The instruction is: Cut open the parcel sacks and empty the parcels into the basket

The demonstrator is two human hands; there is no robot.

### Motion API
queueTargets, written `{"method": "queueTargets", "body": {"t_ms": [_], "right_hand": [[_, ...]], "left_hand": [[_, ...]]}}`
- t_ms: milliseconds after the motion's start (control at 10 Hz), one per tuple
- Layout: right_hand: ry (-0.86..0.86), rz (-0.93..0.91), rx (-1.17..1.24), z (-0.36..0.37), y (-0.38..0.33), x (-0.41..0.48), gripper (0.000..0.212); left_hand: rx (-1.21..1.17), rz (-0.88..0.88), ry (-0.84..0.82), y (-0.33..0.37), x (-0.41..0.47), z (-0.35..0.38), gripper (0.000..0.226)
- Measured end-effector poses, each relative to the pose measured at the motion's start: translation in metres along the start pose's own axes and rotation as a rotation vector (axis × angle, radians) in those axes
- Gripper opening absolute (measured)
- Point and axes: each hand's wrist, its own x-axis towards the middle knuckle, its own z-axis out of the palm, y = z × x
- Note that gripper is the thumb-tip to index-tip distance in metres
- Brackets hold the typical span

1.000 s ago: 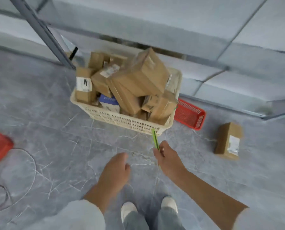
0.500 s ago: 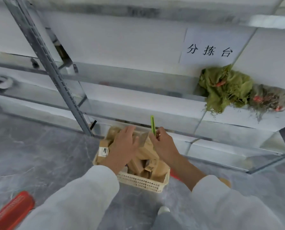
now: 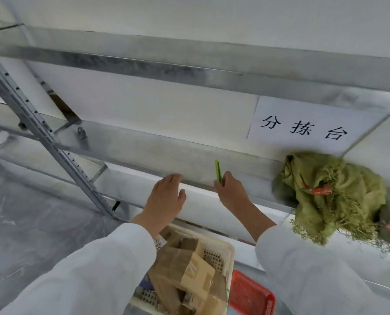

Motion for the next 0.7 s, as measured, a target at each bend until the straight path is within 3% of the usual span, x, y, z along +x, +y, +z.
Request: {"method": "queueTargets", "body": {"t_ms": [100, 200, 500, 600, 700], "right_hand": [[-0.034, 0.072, -0.186, -0.004, 0.017, 0.055, 0.018], [-0.104, 0.093, -0.353, 0.006, 0.03, 0.097, 0.031], [-0.065, 0.217, -0.265, 0.019, 0.027, 0.13, 0.039], [-0.038, 0.153, -0.419, 0.013, 0.029, 0.114, 0.033], [0.032, 0.083, -0.336, 0.012, 0.02, 0.084, 0.037]], "left_hand": [[0.01, -0.029, -0.02, -0.01, 0.032, 0.009, 0.04], [0.047, -0.039, -0.021, -0.02, 0.051, 0.018, 0.04], [0.157, 0.038, -0.074, -0.028, 0.036, 0.02, 0.044], [0.12, 0.049, -0.045, -0.035, 0.022, 0.007, 0.044], [0.15, 0.052, -0.025, -0.042, 0.005, -0.011, 0.043]]}}
